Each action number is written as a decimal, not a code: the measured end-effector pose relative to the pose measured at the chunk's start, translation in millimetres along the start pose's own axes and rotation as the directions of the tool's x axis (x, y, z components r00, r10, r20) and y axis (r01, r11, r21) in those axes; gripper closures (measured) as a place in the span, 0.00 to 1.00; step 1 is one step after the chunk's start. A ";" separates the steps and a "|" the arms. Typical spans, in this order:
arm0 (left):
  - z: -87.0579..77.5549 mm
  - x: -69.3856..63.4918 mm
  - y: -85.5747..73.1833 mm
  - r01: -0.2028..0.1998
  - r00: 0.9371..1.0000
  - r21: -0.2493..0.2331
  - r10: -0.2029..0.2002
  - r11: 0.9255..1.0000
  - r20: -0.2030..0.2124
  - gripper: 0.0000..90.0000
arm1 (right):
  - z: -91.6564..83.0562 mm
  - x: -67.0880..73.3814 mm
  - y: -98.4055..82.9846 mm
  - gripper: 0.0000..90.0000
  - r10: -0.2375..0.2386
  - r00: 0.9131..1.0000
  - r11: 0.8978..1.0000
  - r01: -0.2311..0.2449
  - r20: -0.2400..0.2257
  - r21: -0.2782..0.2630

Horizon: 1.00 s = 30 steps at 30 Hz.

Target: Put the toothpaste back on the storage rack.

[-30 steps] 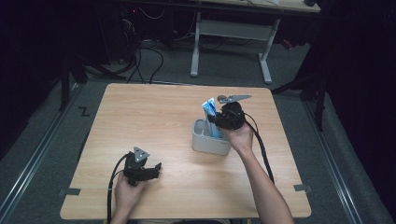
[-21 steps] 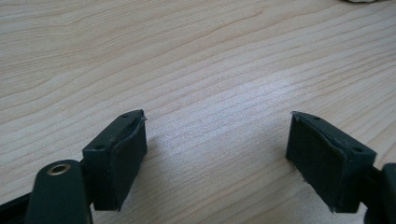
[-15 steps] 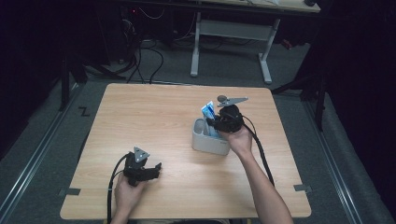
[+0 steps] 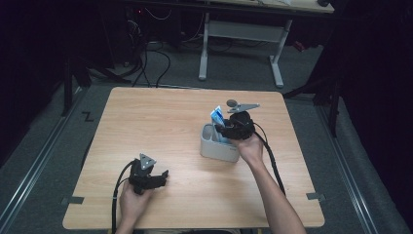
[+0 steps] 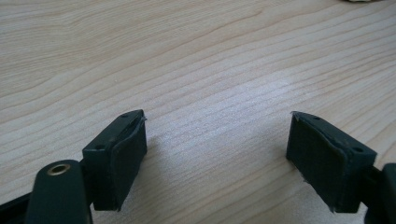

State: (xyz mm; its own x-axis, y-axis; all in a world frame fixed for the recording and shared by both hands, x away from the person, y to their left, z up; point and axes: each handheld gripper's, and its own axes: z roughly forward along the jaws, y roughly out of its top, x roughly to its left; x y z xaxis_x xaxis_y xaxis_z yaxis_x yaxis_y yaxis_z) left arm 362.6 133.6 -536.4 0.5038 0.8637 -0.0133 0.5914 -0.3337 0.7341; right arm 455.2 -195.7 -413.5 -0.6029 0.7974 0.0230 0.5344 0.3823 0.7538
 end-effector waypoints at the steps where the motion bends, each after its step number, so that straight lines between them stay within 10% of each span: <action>1: 0.0 -0.1 0.0 0.000 1.000 0.000 0.000 1.000 0.000 0.23 | -0.8 0.1 0.0 0.57 0.005 1.000 1.000 -0.005 0.000 0.001; 30: -0.6 -0.4 -0.3 -0.003 1.000 0.002 0.003 1.000 0.004 0.23 | -66.8 -1.1 1.4 0.54 0.019 0.999 0.992 -0.014 0.038 -0.124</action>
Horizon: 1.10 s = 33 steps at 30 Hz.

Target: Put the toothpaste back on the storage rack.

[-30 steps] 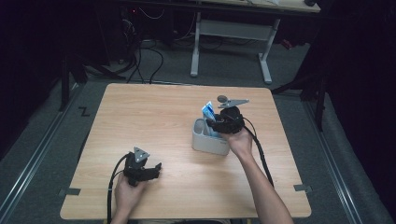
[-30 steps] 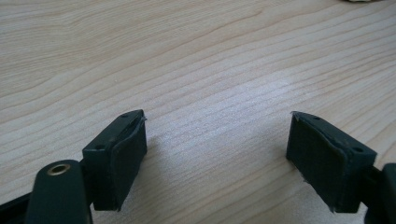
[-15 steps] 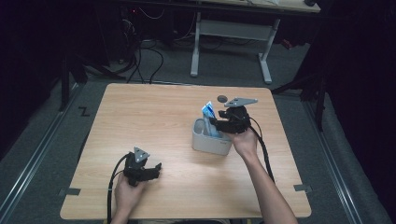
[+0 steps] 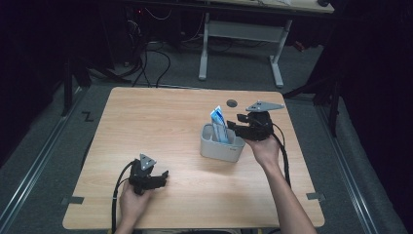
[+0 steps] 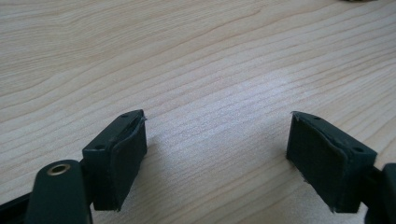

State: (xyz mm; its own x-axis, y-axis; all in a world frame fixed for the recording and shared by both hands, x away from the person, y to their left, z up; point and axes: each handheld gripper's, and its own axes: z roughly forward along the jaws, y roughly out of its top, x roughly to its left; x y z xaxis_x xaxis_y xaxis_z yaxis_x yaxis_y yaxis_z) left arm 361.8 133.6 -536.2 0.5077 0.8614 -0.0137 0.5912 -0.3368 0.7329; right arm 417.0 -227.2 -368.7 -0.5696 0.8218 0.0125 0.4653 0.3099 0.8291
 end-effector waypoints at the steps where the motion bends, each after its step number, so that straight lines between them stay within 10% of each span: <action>1: 0.0 0.0 0.0 0.000 1.000 0.000 0.000 1.000 0.000 0.23 | -2.5 -0.7 0.0 0.55 0.004 1.000 1.000 -0.004 0.001 -0.007; 33: 0.2 -0.1 0.0 0.001 1.000 -0.001 -0.001 1.000 -0.001 0.23 | -46.1 -26.6 -9.4 0.55 0.063 0.997 0.992 -0.058 0.044 -0.112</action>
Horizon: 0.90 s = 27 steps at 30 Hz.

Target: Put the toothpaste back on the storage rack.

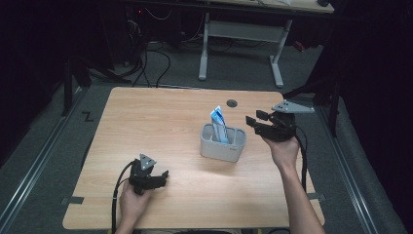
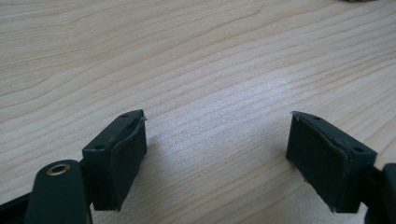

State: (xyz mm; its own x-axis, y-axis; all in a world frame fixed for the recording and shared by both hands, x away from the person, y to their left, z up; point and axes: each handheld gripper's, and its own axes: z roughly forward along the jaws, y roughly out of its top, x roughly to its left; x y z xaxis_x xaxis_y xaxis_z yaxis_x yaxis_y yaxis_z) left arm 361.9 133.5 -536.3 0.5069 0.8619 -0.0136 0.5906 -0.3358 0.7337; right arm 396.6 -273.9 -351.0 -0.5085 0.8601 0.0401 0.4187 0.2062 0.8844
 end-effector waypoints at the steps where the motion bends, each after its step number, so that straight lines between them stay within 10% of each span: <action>1: 0.1 0.0 0.1 -0.001 1.000 0.000 0.001 1.000 0.000 0.23 | -0.7 -0.7 -0.2 0.55 0.003 1.000 1.000 -0.003 0.004 -0.002; 27: 0.3 -0.1 0.2 0.001 1.000 -0.001 -0.001 1.000 0.001 0.23 | -28.5 -29.4 -29.3 0.55 0.073 0.995 0.997 -0.072 0.065 -0.016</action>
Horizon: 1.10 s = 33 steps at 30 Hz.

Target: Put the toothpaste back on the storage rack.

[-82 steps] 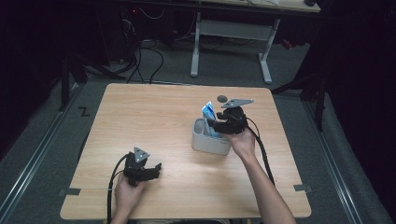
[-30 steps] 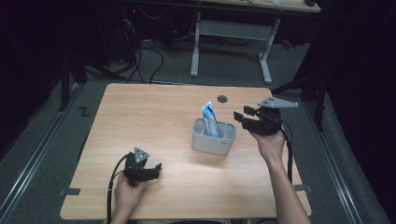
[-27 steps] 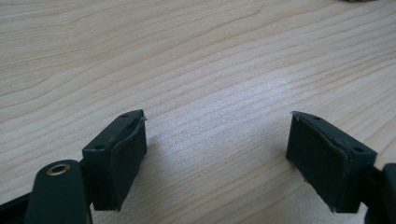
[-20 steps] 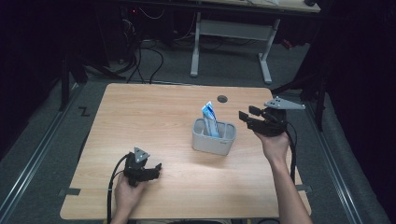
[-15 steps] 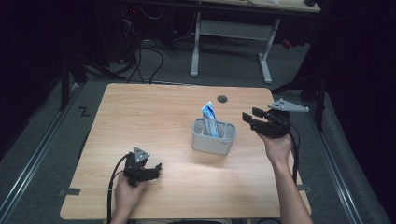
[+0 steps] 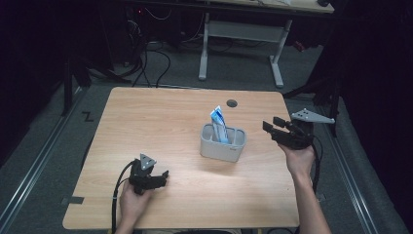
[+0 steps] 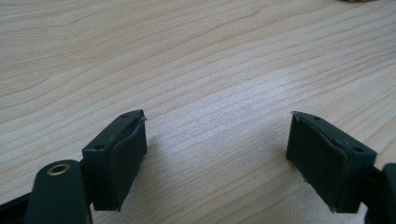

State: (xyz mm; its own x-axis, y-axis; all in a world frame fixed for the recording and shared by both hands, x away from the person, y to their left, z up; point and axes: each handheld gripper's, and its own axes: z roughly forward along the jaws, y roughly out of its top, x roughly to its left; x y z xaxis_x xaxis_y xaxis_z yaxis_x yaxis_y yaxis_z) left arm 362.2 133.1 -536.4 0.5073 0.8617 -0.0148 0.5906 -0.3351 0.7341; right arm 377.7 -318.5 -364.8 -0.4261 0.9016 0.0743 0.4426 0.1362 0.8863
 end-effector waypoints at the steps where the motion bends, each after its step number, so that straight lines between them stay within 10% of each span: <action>1: 0.0 0.0 0.0 0.000 1.000 0.000 0.000 1.000 0.000 0.23 | -3.4 -2.9 -2.1 0.55 0.007 1.000 1.000 -0.007 0.001 -0.002; 33: -0.2 -0.1 -0.1 -0.001 1.000 0.001 0.001 1.000 0.001 0.23 | -13.8 -18.1 -36.3 0.58 0.075 0.996 0.997 -0.075 0.051 -0.004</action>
State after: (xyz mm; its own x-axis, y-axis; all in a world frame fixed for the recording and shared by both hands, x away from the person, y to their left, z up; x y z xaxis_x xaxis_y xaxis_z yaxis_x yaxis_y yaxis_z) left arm 361.9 133.2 -536.3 0.5084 0.8610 -0.0144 0.5906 -0.3365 0.7335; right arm 358.5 -345.4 -392.0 -0.3510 0.9291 0.1167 0.4700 0.0670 0.8801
